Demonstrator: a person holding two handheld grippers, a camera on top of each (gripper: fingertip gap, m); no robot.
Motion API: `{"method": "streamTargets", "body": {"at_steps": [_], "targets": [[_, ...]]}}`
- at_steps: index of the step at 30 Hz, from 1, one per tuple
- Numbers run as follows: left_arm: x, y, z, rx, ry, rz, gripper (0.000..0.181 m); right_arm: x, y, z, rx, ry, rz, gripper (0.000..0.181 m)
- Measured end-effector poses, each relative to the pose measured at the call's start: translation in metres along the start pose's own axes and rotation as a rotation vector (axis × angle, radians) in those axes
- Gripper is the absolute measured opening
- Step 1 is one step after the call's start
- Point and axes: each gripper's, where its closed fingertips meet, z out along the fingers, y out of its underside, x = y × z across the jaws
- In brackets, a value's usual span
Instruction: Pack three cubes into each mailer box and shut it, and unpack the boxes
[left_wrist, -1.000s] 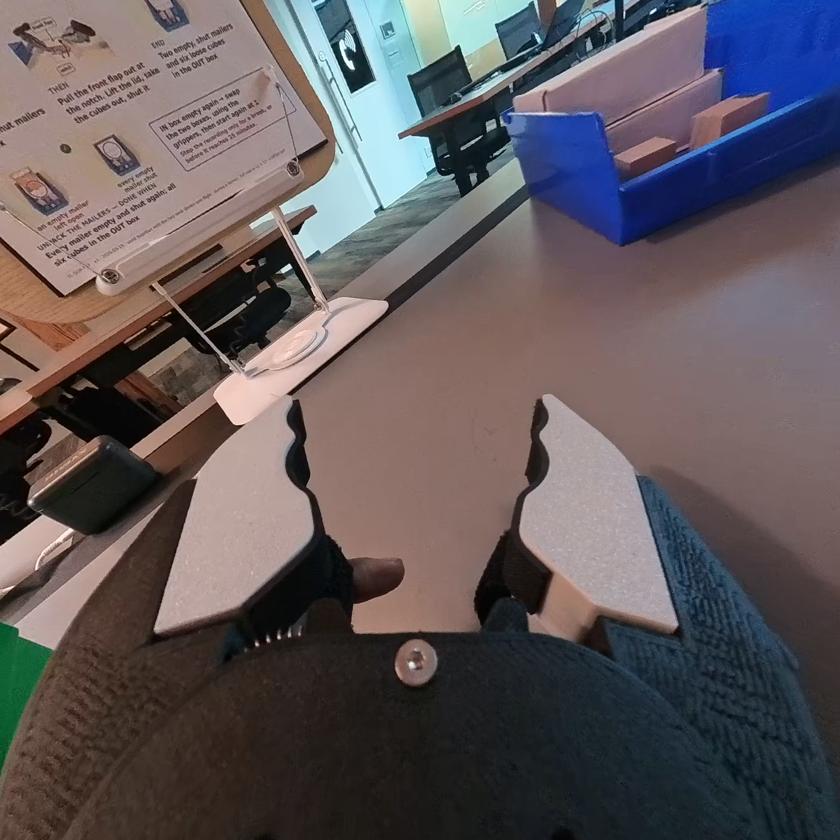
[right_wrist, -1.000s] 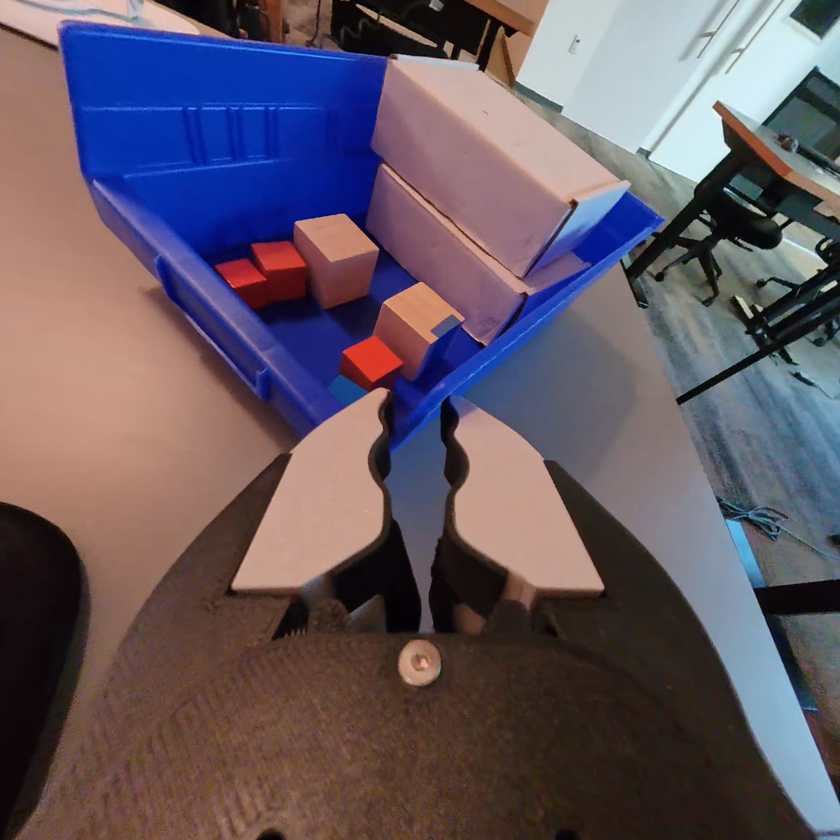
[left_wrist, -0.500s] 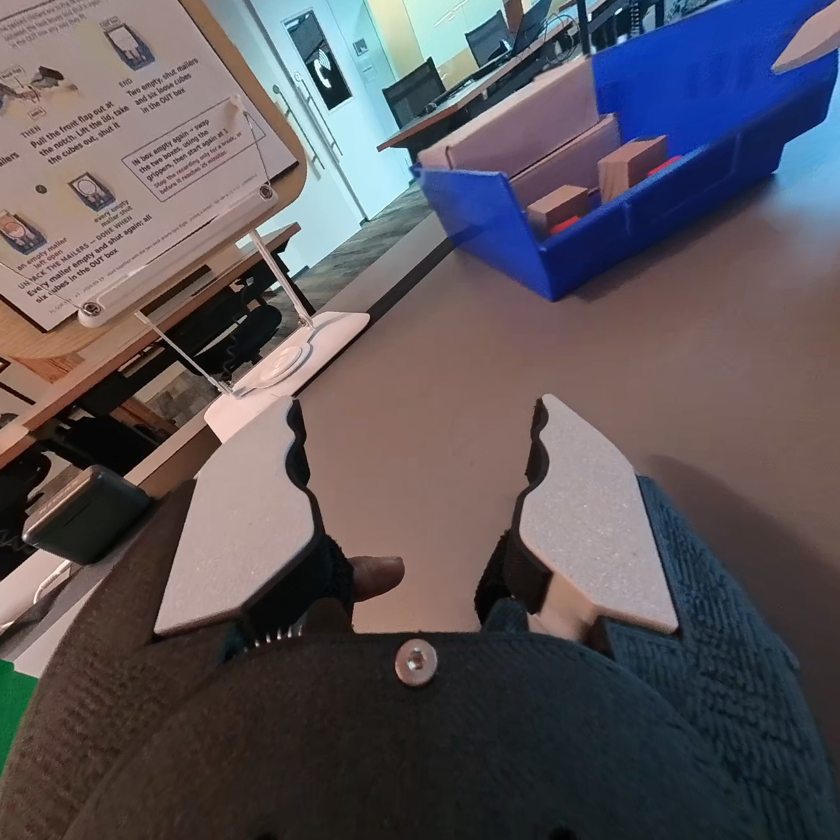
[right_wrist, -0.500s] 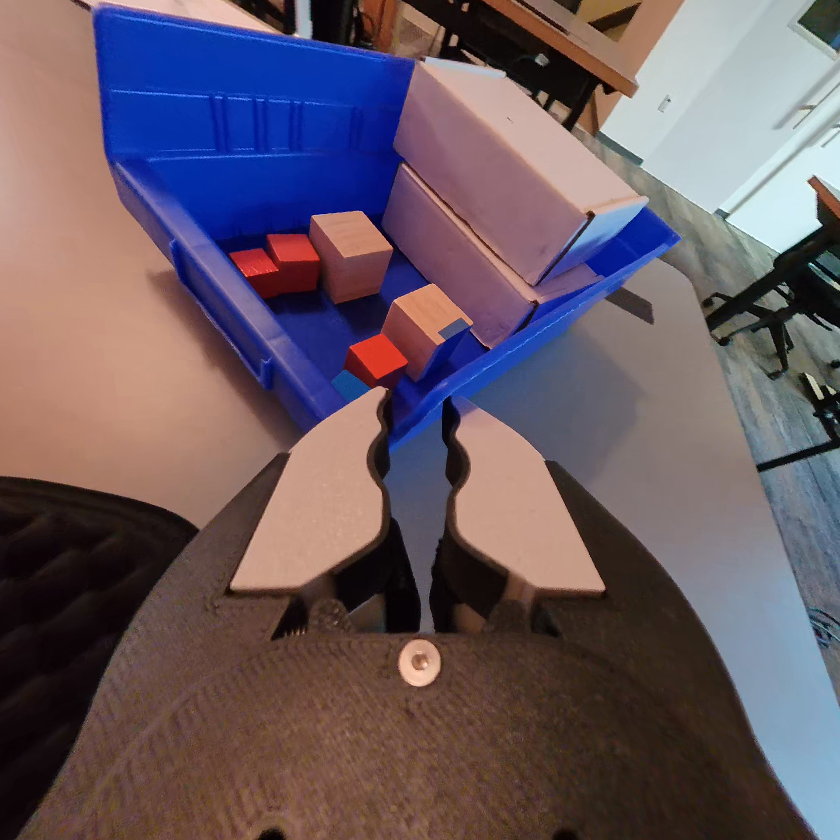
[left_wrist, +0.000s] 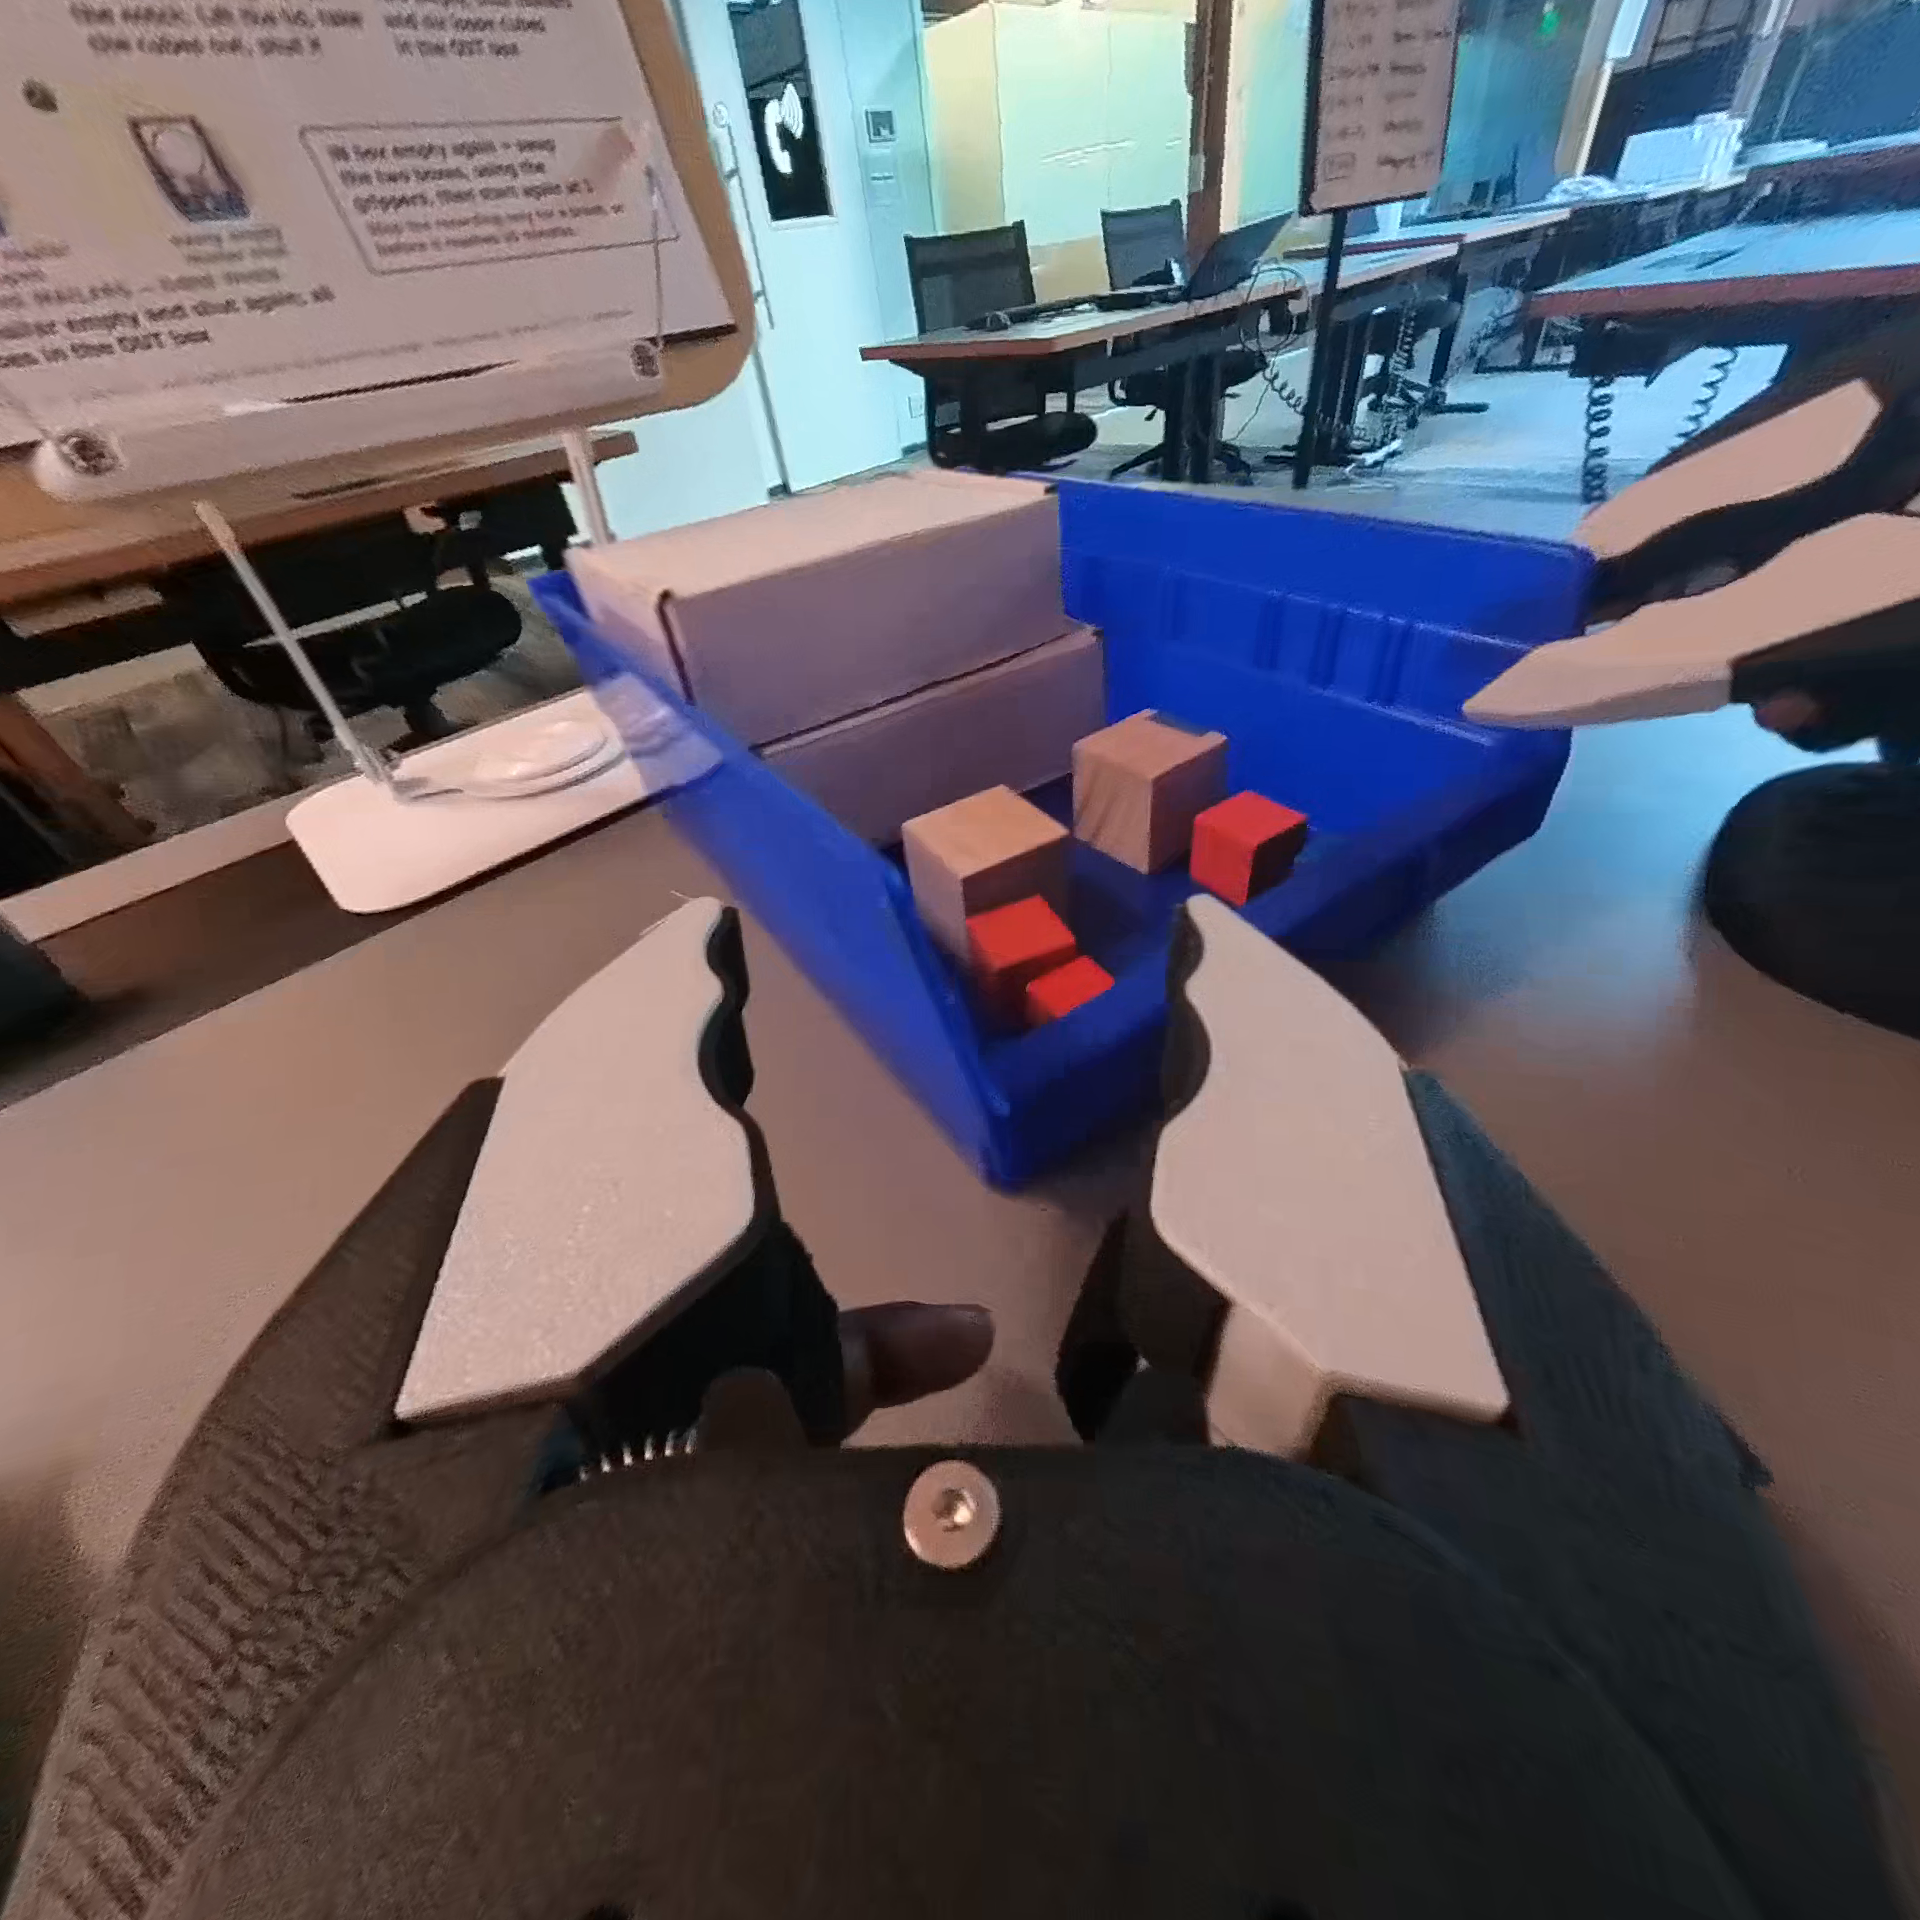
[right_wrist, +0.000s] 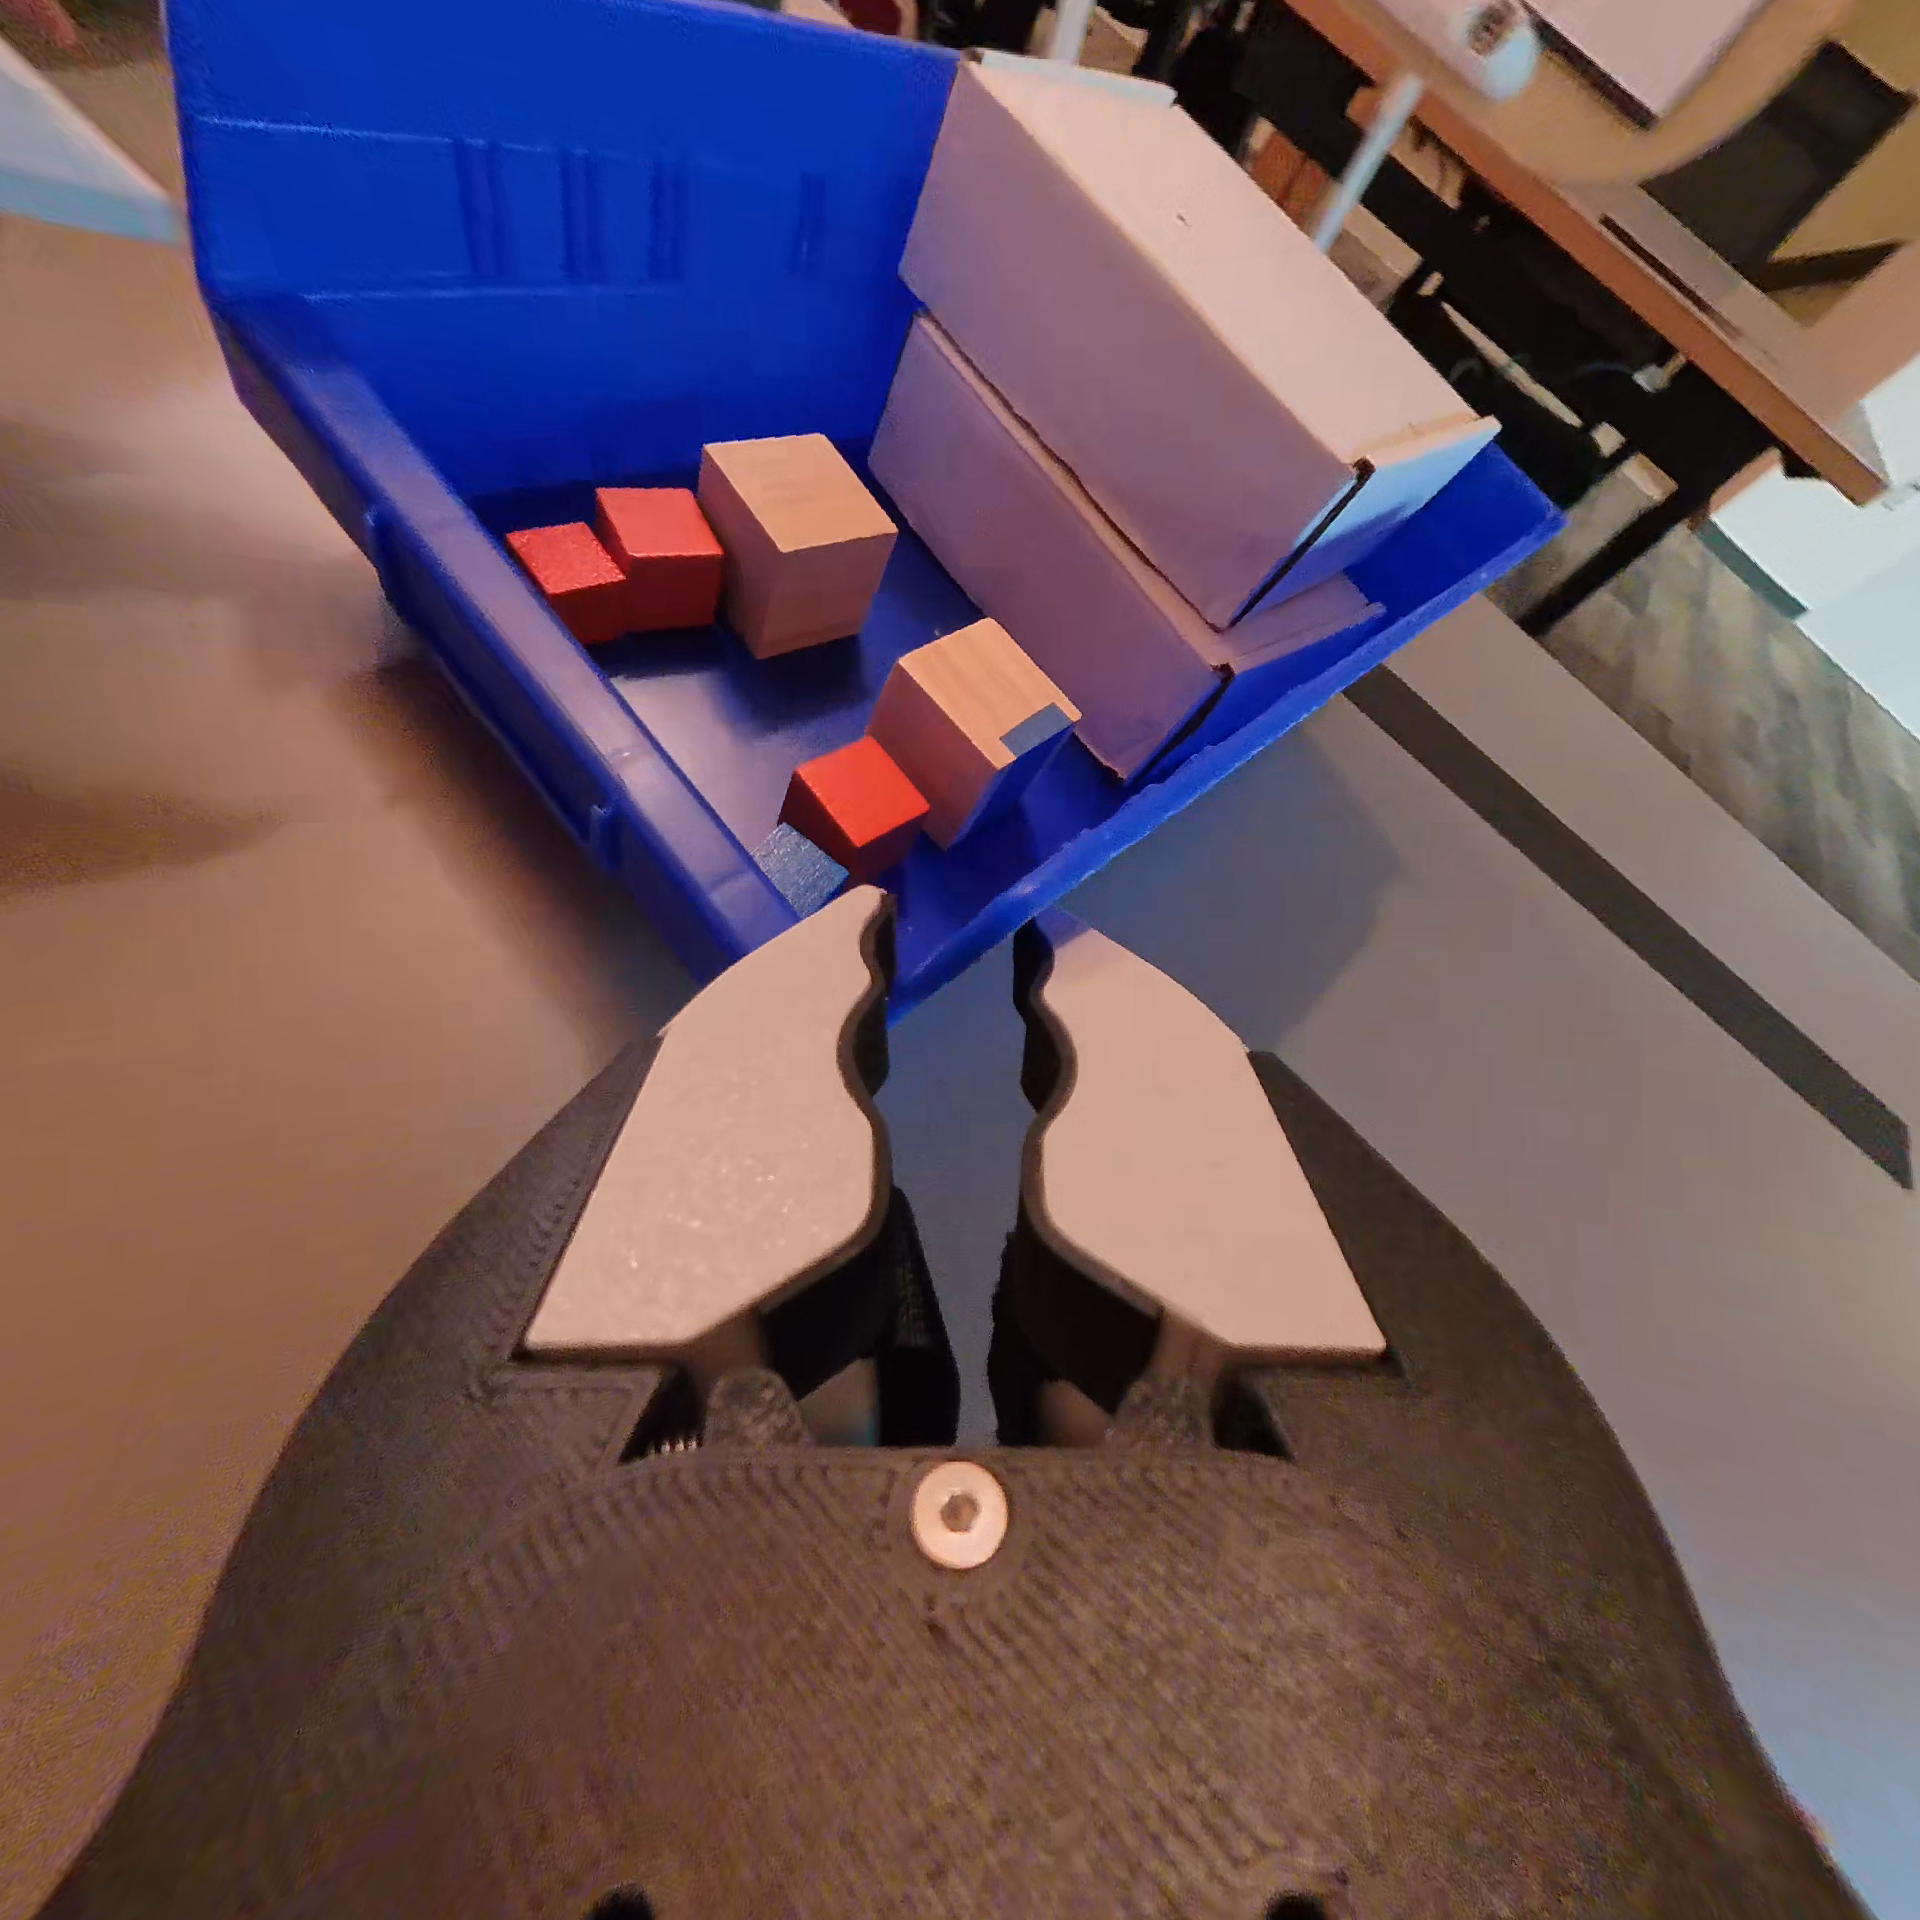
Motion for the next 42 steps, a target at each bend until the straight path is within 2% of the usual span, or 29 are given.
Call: {"method": "streamTargets", "body": {"at_steps": [2,4,6,9,12,18,20,27,32,33,34,36,39,41,42], "targets": [[-0.006,0.003,0.000,-0.026,-0.042,0.005,0.068,-0.015,-0.011,0.007,0.008,-0.029,-0.024,0.024],[-0.025,0.008,-0.004,-0.068,-0.170,0.022,0.056,-0.028,-0.021,0.014,0.021,-0.045,-0.046,0.025],[-0.050,0.010,-0.014,-0.095,-0.307,0.028,0.020,-0.034,-0.026,0.019,0.033,-0.042,-0.069,0.027],[-0.067,0.015,-0.021,-0.158,-0.397,0.054,0.010,-0.051,-0.033,0.021,0.133,-0.099,-0.138,0.034],[-0.078,0.018,-0.029,-0.219,-0.500,0.183,0.010,-0.057,-0.037,0.017,0.203,-0.090,-0.189,0.050],[-0.086,0.022,-0.056,-0.274,-0.613,0.213,0.012,-0.054,-0.040,0.013,0.260,-0.115,-0.118,0.075],[-0.091,0.025,-0.071,-0.285,-0.667,0.204,0.012,-0.049,-0.041,0.011,0.277,-0.104,-0.082,0.068],[-0.101,0.030,-0.113,-0.323,-0.817,0.172,0.012,-0.041,-0.045,0.005,0.328,-0.118,-0.004,0.065],[-0.100,0.031,-0.121,-0.297,-0.800,0.110,0.014,-0.042,-0.046,0.004,0.332,-0.119,-0.015,0.065],[-0.096,0.029,-0.121,-0.282,-0.763,0.089,0.020,-0.041,-0.046,0.004,0.335,-0.121,-0.010,0.065],[-0.089,0.025,-0.121,-0.241,-0.728,0.061,0.038,-0.041,-0.047,0.003,0.341,-0.126,-0.003,0.066],[-0.068,0.004,-0.124,-0.088,-0.624,0.032,0.054,-0.039,-0.048,0.002,0.355,-0.134,0.022,0.067],[-0.038,-0.029,-0.149,0.116,-0.517,0.070,0.062,-0.036,-0.050,-0.001,0.379,-0.145,0.055,0.067],[-0.033,-0.042,-0.168,0.124,-0.449,0.132,0.066,-0.036,-0.051,-0.002,0.393,-0.151,0.062,0.068],[-0.031,-0.043,-0.175,0.079,-0.381,0.144,0.072,-0.037,-0.051,-0.002,0.394,-0.152,0.058,0.068]]}}
